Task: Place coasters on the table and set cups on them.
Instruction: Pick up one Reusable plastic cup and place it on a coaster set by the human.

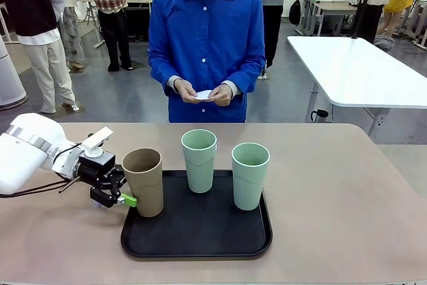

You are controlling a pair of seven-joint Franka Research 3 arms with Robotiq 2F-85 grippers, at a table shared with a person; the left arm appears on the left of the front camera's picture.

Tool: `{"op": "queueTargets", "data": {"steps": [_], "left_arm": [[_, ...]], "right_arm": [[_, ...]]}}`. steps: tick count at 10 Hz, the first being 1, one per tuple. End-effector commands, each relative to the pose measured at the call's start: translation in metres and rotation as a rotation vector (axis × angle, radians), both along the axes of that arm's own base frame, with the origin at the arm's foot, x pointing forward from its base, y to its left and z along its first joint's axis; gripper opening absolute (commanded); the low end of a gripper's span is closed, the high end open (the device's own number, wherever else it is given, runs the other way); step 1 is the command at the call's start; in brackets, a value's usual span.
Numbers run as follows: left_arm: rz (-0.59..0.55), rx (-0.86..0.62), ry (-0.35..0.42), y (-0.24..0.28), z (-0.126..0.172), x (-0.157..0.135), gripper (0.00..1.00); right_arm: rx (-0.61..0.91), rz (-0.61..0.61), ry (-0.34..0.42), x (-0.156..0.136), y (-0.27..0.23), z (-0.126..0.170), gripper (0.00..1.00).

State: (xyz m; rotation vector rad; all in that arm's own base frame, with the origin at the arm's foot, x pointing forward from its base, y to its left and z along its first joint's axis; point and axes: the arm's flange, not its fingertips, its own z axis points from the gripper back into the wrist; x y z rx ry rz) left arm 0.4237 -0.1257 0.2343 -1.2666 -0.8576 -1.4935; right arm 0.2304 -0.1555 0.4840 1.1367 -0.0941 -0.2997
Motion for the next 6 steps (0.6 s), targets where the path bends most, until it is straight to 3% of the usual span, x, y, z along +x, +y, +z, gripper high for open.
{"op": "queueTargets", "data": {"steps": [1, 5, 6], "left_arm": [[-0.002, -0.032, -0.04, -0.0079, -0.0007, 0.0031, 1.0], [-0.005, -0.019, -0.039, -0.0128, -0.0021, 0.0088, 1.0], [-0.01, -0.023, -0.047, -0.0118, -0.0025, 0.0102, 0.75]], "right_arm": [[0.021, 0.003, -0.007, 0.001, 0.0, 0.0002, 1.0], [0.021, 0.003, -0.007, 0.001, 0.0, 0.0002, 1.0], [0.021, 0.003, -0.007, 0.001, 0.0, 0.0002, 1.0]]}}
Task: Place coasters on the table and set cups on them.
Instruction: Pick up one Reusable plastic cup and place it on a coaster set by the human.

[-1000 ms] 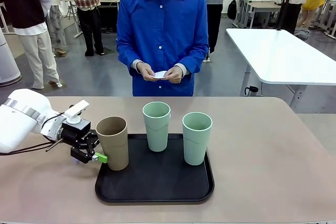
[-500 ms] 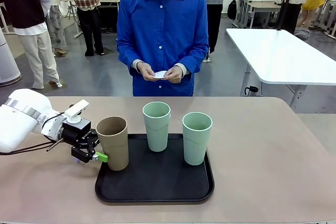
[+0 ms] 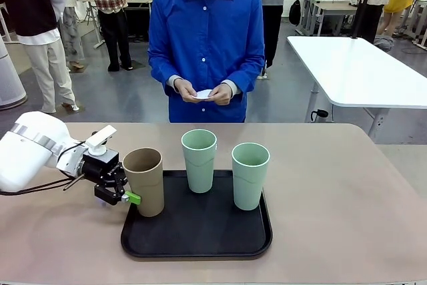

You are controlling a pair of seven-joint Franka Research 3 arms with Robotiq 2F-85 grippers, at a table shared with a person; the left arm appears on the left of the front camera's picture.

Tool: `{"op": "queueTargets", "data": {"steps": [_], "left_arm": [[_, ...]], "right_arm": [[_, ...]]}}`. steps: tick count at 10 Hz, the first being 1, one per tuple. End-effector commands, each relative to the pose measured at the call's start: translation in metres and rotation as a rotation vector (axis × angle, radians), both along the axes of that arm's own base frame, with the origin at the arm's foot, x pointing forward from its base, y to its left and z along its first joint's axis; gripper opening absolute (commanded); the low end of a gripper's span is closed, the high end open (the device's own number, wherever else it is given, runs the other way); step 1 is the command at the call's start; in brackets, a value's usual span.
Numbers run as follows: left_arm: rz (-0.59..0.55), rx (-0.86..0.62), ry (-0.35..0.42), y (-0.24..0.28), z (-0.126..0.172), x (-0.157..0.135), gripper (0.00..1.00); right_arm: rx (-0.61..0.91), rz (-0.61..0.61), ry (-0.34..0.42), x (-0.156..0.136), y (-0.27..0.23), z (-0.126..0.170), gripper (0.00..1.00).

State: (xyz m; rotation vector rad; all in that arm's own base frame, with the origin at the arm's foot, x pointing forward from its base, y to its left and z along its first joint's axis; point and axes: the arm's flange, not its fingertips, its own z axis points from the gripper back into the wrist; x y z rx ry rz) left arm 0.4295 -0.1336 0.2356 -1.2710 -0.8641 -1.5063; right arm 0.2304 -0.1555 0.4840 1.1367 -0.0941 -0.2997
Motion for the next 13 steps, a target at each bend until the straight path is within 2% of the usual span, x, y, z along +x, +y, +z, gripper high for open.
{"op": "queueTargets", "data": {"steps": [1, 2, 3, 4, 5, 6, 8, 9, 10, 13], "left_arm": [[-0.002, -0.02, -0.033, -0.003, -0.004, 0.006, 0.41], [0.001, -0.022, -0.028, -0.003, -0.004, 0.007, 0.16], [0.003, -0.028, -0.024, -0.001, -0.003, 0.007, 0.0], [0.009, -0.028, -0.027, 0.001, 0.001, 0.005, 0.0], [0.025, -0.021, 0.002, 0.004, 0.016, 0.002, 0.0], [0.052, -0.053, 0.015, 0.01, 0.041, -0.004, 0.0], [0.13, -0.076, -0.024, 0.025, 0.105, -0.014, 0.0], [0.149, -0.084, 0.023, 0.034, 0.136, -0.013, 0.0], [0.186, -0.068, 0.019, 0.039, 0.164, -0.014, 0.0], [0.236, 0.018, 0.023, 0.041, 0.208, -0.029, 0.0]], "right_arm": [[0.021, 0.003, -0.007, 0.001, 0.0, 0.0, 1.0], [0.021, 0.003, -0.007, 0.001, 0.0, 0.0, 1.0], [0.021, 0.003, -0.007, 0.001, 0.0, 0.0, 1.0], [0.021, 0.003, -0.007, 0.001, 0.0, 0.0, 1.0], [0.021, 0.003, -0.007, 0.001, 0.0, 0.0, 1.0], [0.021, 0.003, -0.007, 0.001, 0.0, 0.0, 1.0], [0.021, 0.003, -0.007, 0.001, 0.0, 0.0, 1.0], [0.021, 0.003, -0.007, 0.001, 0.0, 0.0, 1.0], [0.021, 0.003, -0.007, 0.001, 0.0, 0.0, 1.0], [0.021, 0.003, -0.007, 0.001, 0.0, 0.0, 1.0]]}}
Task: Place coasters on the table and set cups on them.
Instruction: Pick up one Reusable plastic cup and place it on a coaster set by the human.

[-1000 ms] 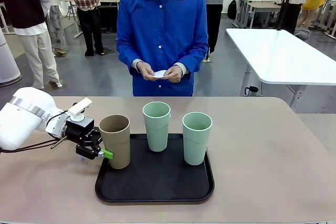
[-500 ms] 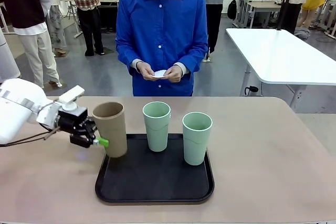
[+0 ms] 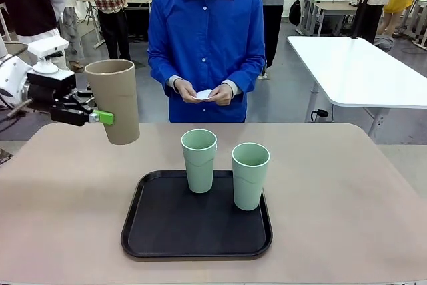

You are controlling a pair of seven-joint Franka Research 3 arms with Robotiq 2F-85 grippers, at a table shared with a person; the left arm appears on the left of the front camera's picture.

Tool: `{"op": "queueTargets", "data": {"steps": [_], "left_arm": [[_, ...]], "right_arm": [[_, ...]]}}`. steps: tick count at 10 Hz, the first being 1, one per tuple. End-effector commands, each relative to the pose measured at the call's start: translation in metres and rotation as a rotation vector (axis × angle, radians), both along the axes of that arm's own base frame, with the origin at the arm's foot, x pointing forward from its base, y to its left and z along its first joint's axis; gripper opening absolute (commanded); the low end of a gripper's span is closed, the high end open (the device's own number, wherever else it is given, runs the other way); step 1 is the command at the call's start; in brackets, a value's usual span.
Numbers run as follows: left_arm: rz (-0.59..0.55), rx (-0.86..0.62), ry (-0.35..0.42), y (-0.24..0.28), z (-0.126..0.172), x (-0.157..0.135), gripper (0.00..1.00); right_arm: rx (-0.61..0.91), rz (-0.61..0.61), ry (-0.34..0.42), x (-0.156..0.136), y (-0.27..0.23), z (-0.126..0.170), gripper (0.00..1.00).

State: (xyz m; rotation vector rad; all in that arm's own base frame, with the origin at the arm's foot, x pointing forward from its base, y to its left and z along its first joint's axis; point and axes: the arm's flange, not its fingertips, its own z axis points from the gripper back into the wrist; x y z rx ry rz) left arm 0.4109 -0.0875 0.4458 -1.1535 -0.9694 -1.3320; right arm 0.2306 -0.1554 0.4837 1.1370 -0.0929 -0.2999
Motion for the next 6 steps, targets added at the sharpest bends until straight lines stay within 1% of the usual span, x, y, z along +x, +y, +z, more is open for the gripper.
{"op": "queueTargets", "data": {"steps": [1, 2, 3, 4, 5, 6], "left_arm": [[0.021, 0.019, 0.01, -0.002, 0.002, -0.02, 0.0], [0.0, 0.0, 0.0, 0.0, 0.0, 0.0, 0.0], [0.0, 0.0, 0.0, 0.0, 0.0, 0.0, 0.0], [0.007, 0.009, 0.001, -0.001, 0.006, -0.008, 0.84], [0.024, -0.007, 0.006, -0.003, 0.001, 0.01, 0.84], [0.056, -0.004, -0.006, -0.01, 0.002, 0.043, 0.84]], "right_arm": [[0.021, 0.002, -0.008, 0.001, 0.0, 0.001, 1.0], [0.021, 0.002, -0.008, 0.001, 0.0, 0.001, 1.0], [0.021, 0.002, -0.008, 0.001, 0.0, 0.001, 1.0], [0.021, 0.002, -0.008, 0.001, 0.0, 0.001, 1.0], [0.021, 0.002, -0.008, 0.001, 0.0, 0.001, 1.0], [0.021, 0.002, -0.008, 0.001, 0.0, 0.001, 1.0]]}}
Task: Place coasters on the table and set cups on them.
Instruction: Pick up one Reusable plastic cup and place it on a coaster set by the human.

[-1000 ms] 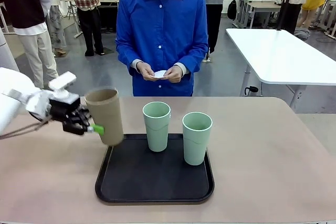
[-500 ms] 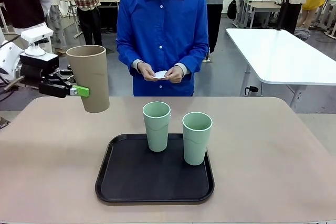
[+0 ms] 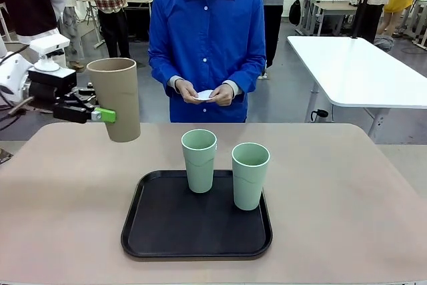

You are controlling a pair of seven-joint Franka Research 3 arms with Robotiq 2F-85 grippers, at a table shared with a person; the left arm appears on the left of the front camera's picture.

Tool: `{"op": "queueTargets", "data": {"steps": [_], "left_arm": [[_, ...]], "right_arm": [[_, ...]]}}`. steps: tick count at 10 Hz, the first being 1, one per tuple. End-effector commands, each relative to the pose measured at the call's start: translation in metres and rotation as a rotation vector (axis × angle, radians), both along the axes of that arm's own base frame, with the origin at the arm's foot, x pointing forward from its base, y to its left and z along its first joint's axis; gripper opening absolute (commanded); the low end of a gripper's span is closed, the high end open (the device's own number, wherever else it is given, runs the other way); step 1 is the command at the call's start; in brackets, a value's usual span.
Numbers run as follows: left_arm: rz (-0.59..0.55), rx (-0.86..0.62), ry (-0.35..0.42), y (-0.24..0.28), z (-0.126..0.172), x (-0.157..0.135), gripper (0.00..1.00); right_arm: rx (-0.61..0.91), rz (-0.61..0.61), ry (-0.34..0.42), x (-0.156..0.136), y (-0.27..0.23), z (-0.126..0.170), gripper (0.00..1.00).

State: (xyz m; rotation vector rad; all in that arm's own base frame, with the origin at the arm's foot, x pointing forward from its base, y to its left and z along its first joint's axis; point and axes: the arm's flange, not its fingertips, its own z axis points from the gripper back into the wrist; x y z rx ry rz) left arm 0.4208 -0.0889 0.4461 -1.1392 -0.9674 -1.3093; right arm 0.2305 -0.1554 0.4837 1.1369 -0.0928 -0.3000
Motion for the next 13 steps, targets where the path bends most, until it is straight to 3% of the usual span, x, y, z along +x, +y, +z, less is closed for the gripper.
{"op": "queueTargets", "data": {"steps": [1, 3, 6, 9, 13], "left_arm": [[0.03, -0.002, -0.033, -0.016, 0.004, 0.061, 0.84], [0.069, -0.024, -0.05, -0.036, 0.01, 0.116, 0.84], [0.079, -0.01, -0.08, -0.089, -0.012, 0.165, 0.84], [0.078, 0.009, -0.103, -0.134, -0.039, 0.196, 0.84], [0.02, -0.03, -0.09, -0.152, -0.068, 0.217, 0.84]], "right_arm": [[0.021, 0.002, -0.008, 0.001, 0.0, 0.0, 1.0], [0.021, 0.002, -0.008, 0.001, 0.0, 0.0, 1.0], [0.021, 0.002, -0.008, 0.001, 0.0, 0.0, 1.0], [0.021, 0.002, -0.008, 0.001, 0.0, 0.0, 1.0], [0.021, 0.002, -0.008, 0.001, 0.0, 0.0, 1.0]]}}
